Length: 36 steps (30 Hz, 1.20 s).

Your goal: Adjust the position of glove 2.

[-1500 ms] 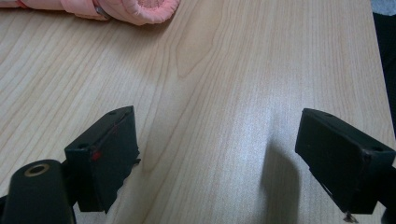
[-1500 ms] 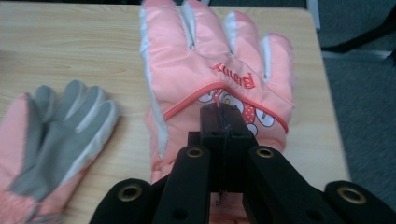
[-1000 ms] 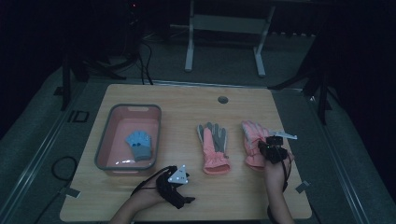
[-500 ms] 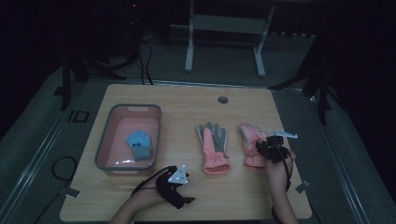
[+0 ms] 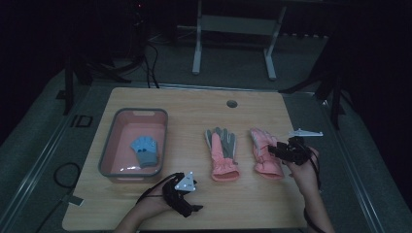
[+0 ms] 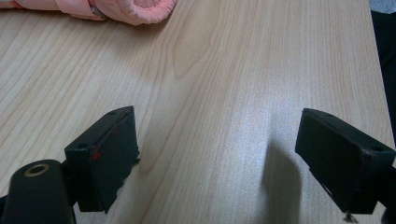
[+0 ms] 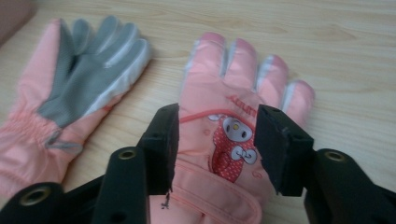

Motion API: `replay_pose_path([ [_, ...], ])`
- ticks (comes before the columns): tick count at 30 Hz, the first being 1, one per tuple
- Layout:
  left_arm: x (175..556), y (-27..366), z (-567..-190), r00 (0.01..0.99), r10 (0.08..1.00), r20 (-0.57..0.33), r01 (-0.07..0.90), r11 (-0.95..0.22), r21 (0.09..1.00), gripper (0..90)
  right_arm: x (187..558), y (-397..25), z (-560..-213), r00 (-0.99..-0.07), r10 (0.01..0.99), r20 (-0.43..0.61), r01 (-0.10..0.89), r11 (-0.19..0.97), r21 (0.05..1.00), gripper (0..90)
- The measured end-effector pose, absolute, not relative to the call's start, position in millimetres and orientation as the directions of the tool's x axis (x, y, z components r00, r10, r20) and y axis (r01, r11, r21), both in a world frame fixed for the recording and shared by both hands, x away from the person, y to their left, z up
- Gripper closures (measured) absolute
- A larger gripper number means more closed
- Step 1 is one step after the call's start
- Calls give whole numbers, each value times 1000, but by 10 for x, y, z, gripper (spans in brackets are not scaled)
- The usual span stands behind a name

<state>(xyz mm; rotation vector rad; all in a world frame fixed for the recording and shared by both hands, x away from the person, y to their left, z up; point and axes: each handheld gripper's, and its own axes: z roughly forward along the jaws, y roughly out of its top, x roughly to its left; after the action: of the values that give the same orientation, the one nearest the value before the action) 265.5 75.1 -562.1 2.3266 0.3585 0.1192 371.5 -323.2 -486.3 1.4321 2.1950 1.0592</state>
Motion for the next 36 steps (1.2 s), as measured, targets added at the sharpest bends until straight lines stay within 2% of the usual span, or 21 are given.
replay_pose_path([
  [1, 2653, 751, -5622, 956, 293, -22, 221, -667, 711, 133, 3742, -3248, -4857, -491, 865, 103, 639, 277, 718, 511],
  [4, 2652, 751, -5622, 956, 292, -21, 220, -668, 711, 134, 3796, -3285, -4870, -492, 865, 103, 650, 286, 704, 530],
  [10, 2657, 755, -5624, 956, 292, -21, 220, -668, 711, 134, 3839, -3286, -4967, -493, 856, 153, 678, 268, 685, 510],
  [13, 2655, 755, -5624, 956, 292, -21, 220, -668, 711, 133, 3836, -3250, -5066, -489, 861, 135, 689, 287, 665, 511],
  [23, 2660, 758, -5628, 957, 288, -16, 215, -674, 707, 134, 3876, -3254, -5296, -456, 880, 136, 719, 273, 639, 564],
  [24, 2660, 756, -5629, 958, 288, -15, 214, -675, 706, 134, 3877, -3256, -5303, -455, 879, 139, 718, 270, 642, 575],
  [26, 2659, 754, -5630, 957, 290, -17, 216, -674, 707, 133, 3872, -3253, -5322, -458, 873, 165, 720, 256, 645, 699],
  [29, 2661, 754, -5629, 958, 287, -13, 212, -678, 704, 133, 3847, -3210, -5320, -460, 875, 148, 711, 264, 652, 794],
  [36, 2660, 753, -5630, 956, 293, -19, 219, -670, 709, 133, 3734, -3145, -5217, -397, 912, 106, 685, 217, 695, 888],
])
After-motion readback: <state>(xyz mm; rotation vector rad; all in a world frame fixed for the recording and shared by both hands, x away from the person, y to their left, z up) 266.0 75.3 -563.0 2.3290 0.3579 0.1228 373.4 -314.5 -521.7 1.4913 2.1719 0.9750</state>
